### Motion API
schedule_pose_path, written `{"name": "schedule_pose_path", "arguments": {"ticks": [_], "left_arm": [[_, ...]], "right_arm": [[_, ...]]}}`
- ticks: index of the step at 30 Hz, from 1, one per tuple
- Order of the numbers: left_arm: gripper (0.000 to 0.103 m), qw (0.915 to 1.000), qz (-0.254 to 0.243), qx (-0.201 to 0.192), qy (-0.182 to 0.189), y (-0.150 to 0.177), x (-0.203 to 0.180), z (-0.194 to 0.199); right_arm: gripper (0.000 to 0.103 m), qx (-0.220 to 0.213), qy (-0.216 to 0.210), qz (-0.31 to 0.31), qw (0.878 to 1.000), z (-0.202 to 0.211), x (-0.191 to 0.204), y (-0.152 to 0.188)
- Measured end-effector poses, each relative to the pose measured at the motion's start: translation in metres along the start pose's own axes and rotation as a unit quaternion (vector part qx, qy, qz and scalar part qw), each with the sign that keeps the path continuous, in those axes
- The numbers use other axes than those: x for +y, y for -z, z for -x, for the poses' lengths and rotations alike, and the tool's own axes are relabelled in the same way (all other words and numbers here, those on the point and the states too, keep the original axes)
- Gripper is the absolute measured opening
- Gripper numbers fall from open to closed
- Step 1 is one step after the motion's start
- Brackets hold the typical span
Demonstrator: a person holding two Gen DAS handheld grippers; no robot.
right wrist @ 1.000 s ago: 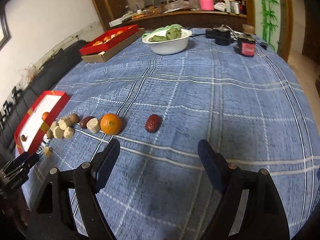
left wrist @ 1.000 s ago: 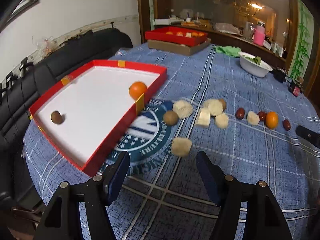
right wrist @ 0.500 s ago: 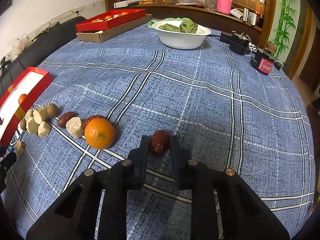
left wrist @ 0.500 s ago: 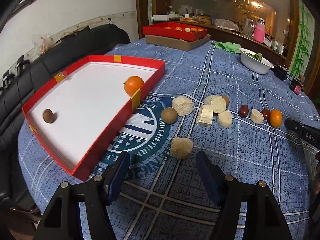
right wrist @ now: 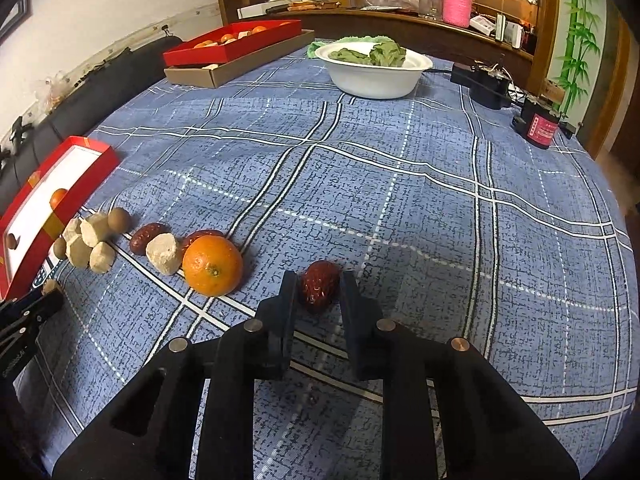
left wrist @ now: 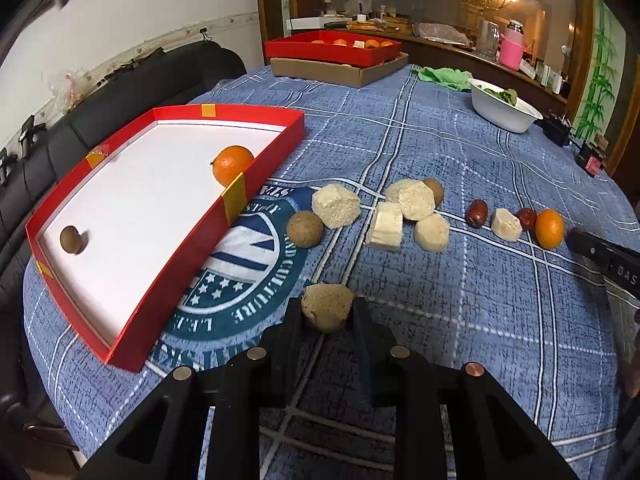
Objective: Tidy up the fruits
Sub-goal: 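Lift the date and pastry and carry both toward the red tray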
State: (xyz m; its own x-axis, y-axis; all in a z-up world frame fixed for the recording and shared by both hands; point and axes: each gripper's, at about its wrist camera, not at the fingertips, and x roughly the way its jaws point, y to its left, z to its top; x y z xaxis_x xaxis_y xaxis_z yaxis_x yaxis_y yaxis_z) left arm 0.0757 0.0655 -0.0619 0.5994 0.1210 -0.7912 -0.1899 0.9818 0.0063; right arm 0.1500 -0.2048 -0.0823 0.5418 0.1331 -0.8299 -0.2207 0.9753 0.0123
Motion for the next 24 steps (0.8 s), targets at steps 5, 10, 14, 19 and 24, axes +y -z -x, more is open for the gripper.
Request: {"name": "schedule_pose_path", "arguments": {"ticks": [5,10,14,19,24], "left_arm": [[0.024,0.9998,0.002,0.002,0.02,0.01,0.0,0.009],[0.024,0.9993,-0.001,-0.003,0.038,0.018,-0.006,0.018],[0.024,0.9988,-0.001,-0.009,0.048,0.021,-0.007,0.025],[0.024,0.9988,0.001,-0.017,0.047,0.025,-0.004,0.033],[0.024,0.9989,0.005,-0.02,0.041,0.028,-0.001,0.035]], "right_arm": [[0.019,0.0,0.012,0.005,1.0,0.006,0.004,0.005],[0.019,0.006,0.017,0.016,1.0,0.023,0.015,0.026],[0.02,0.003,0.015,0.014,1.0,0.041,0.02,0.044],[0.02,-0.007,0.002,0.015,1.0,0.064,0.032,0.06],[0.02,-0.016,-0.009,0.03,0.999,0.075,0.048,0.064]]}}
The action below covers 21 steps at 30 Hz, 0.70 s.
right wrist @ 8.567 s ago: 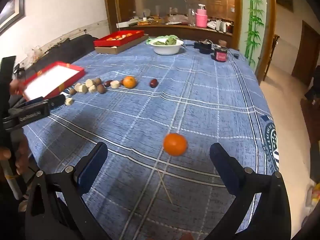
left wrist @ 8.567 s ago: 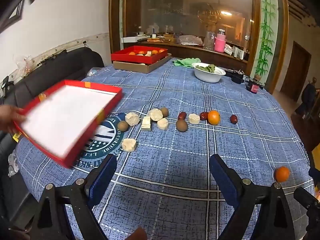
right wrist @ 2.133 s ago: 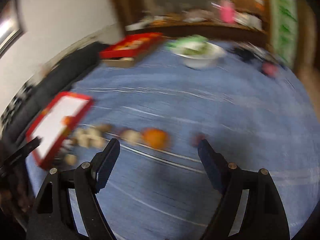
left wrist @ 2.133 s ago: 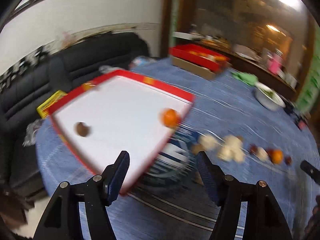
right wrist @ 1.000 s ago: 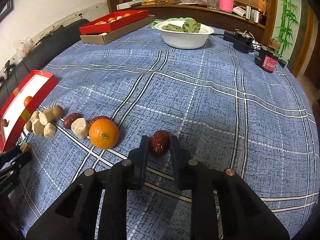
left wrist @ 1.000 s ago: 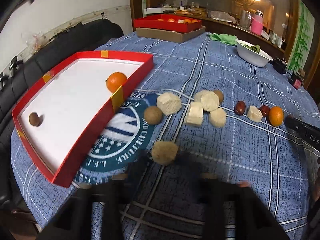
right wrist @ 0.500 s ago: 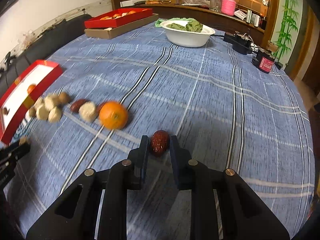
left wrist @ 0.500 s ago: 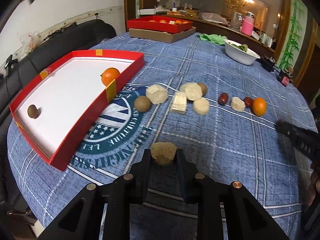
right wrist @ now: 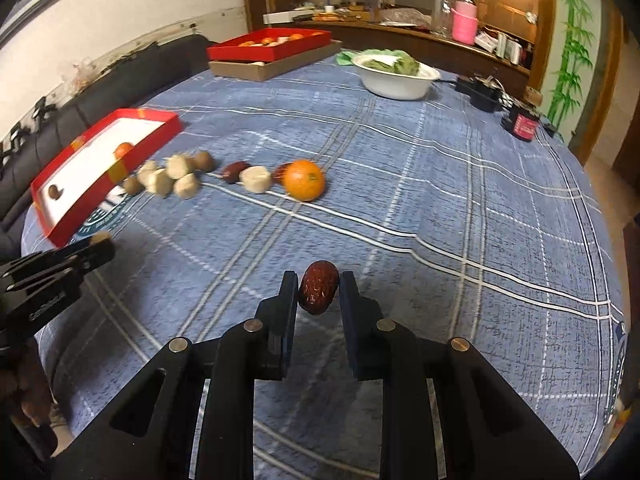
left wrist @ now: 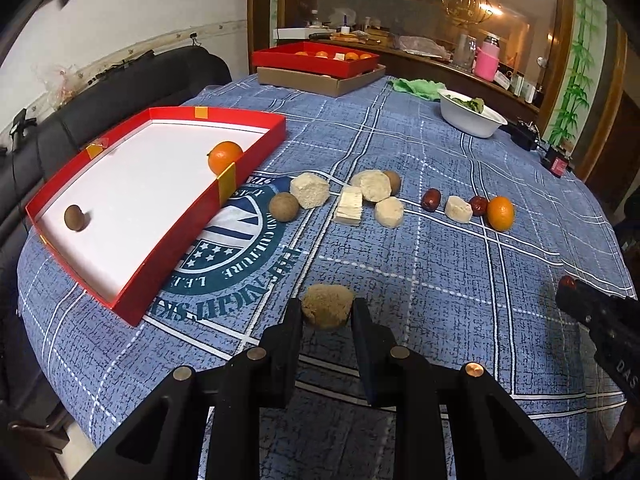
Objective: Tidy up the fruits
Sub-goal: 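Lift the date and pastry and carry both toward the red tray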
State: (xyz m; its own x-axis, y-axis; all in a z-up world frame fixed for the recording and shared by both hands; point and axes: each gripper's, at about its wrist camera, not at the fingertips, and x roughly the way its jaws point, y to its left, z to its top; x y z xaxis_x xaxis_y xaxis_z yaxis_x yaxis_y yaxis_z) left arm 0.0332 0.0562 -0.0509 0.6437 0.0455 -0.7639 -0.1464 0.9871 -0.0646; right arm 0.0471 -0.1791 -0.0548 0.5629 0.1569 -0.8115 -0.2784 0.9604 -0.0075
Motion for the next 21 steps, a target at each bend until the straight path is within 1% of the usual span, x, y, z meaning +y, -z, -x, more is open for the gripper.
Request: {"name": "schedule_pose_path", "arguments": {"ticks": [6,12,16,21], "left_arm": [[0.024,0.9999,0.003,-0.008,-0.008,-0.005,0.001,0.001],[0.024,0.9998,0.005,-0.021,-0.005,-0.012,-0.002,0.003],[0.024,0.9998,0.003,-0.017,-0.001,-0.015,-0.005,-0.005],[0.024,0.9999,-0.004,-0.005,-0.008,-0.016,-0.013,-0.019]], "right_arm": [[0.02,-0.007,-0.016,0.008,1.0,0.002,0.015,-0.001],[0.02,-0.018,-0.03,0.007,0.999,0.003,0.022,-0.004],[0.02,-0.028,-0.034,0.001,0.999,0.001,0.024,-0.006],[0.02,-0.037,-0.042,-0.011,0.998,-0.003,0.022,-0.009]]}}
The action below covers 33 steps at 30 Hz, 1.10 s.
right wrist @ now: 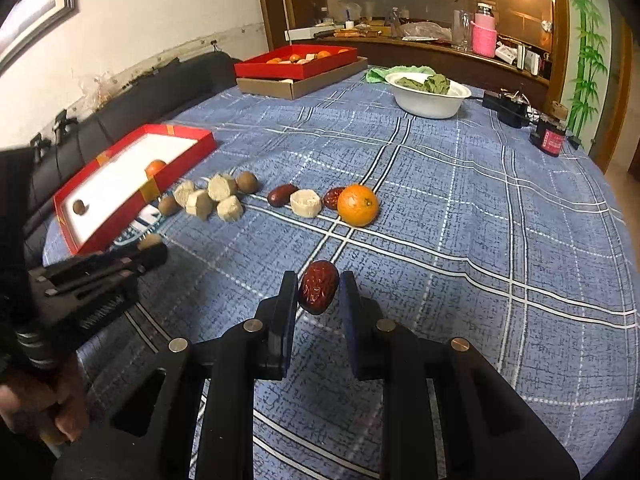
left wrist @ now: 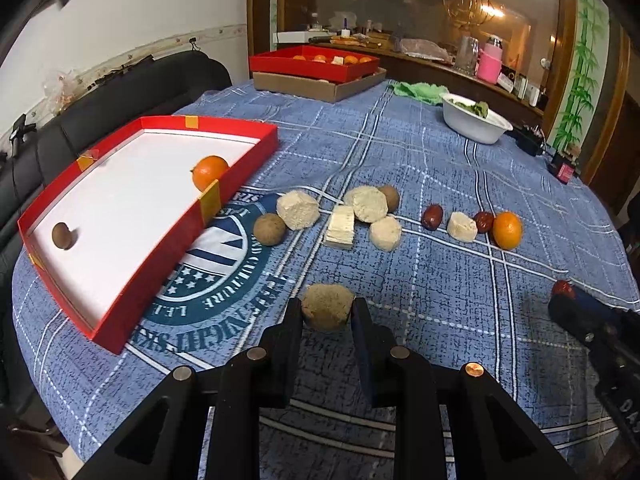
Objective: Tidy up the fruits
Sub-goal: 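Lift the date and pastry and carry both toward the red tray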
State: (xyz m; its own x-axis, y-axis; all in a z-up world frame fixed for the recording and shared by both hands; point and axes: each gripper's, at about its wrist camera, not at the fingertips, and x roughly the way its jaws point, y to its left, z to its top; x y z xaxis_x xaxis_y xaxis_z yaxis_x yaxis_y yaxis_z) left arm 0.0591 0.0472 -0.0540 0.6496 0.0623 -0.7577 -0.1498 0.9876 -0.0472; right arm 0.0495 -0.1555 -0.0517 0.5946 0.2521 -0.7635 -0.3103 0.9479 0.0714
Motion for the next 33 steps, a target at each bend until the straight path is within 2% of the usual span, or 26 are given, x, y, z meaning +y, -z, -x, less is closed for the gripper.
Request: {"name": "schedule_pose_path", "arguments": {"ticks": [6,12,25,30,33], "left_arm": [[0.024,0.9999,0.005,0.015,0.0,0.001,-0.002,-0.009],[0.024,0.9998,0.012,0.015,0.0,0.002,-0.001,-0.009],[0.024,0.999,0.042,0.01,-0.013,0.002,0.01,-0.007],[0.024,0.9984,0.056,-0.002,-0.009,0.003,0.016,-0.002],[0.024,0.9983,0.053,-0.008,-0.02,0.004,0.023,0.003]], "right_arm": [[0.02,-0.005,-0.012,-0.007,1.0,0.001,-0.004,-0.001],[0.02,-0.009,-0.013,-0.011,1.0,0.002,-0.006,0.0],[0.02,-0.024,0.017,-0.014,0.999,0.008,-0.007,0.0],[0.02,-0.018,0.033,0.003,0.999,0.005,0.0,-0.001],[0.02,-0.013,0.036,0.018,0.999,0.003,0.009,-0.002]]}}
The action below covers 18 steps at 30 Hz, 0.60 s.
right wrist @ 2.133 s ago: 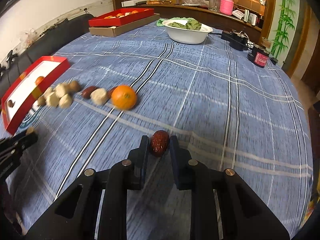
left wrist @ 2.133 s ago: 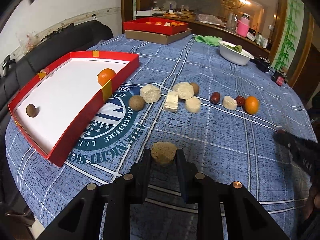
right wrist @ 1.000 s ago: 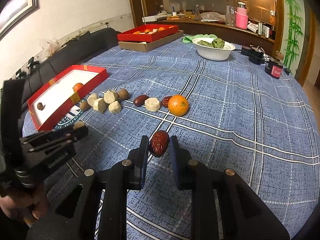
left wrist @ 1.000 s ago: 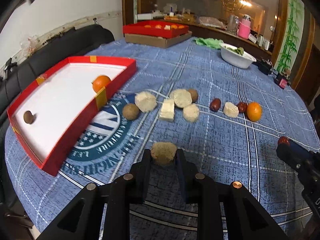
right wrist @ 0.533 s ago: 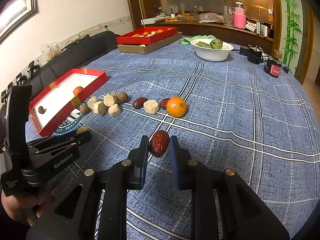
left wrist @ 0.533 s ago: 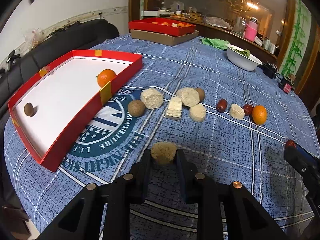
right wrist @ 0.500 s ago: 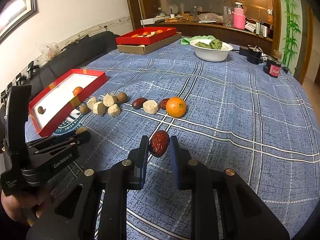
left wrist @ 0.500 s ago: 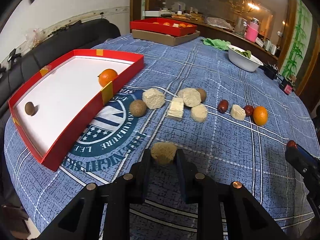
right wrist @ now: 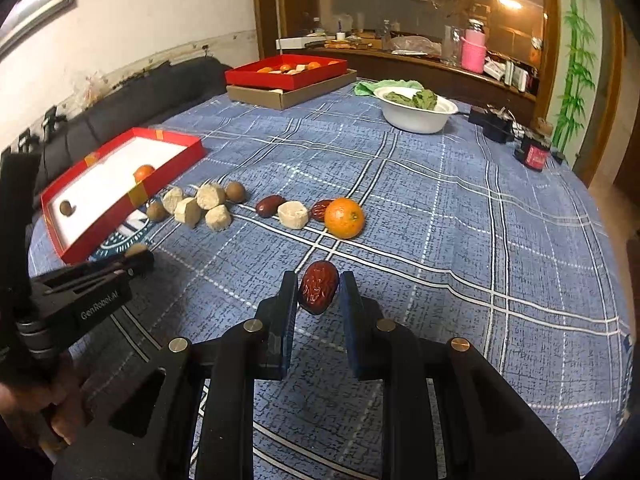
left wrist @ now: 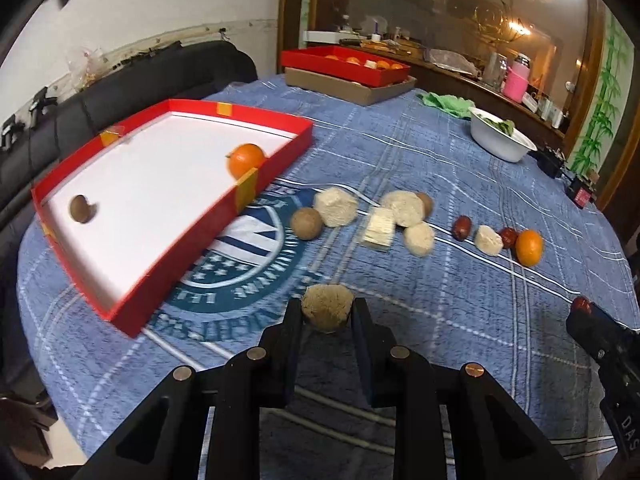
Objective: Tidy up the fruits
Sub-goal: 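Lift the date and pastry and carry both toward the red tray, then lower the date and pastry into the tray and open both grippers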
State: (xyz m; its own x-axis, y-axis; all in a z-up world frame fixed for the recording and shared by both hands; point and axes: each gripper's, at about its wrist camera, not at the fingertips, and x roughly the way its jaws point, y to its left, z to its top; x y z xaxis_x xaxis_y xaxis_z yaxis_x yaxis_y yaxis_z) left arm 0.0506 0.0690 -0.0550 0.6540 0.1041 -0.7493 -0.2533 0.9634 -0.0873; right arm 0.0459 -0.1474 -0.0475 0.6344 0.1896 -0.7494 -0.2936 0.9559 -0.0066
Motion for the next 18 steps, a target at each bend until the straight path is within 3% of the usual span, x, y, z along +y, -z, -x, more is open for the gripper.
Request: {"name": "schedule_pose_path", "arguments": {"ticks": [8,18], "left_arm": [[0.024,0.9965,0.046,-0.047,-0.051,-0.019,0.055,0.026],[0.023,0.9873,0.105,-0.052,-0.107,-0.036,0.13,0.025]], "right_arm": [[0.02,0.001,-0.056,0.046,0.997,-0.005,0.051,-0.014],[0.02,-0.017,-0.138,0.107,0.984,-0.014,0.127,-0.045]]}}
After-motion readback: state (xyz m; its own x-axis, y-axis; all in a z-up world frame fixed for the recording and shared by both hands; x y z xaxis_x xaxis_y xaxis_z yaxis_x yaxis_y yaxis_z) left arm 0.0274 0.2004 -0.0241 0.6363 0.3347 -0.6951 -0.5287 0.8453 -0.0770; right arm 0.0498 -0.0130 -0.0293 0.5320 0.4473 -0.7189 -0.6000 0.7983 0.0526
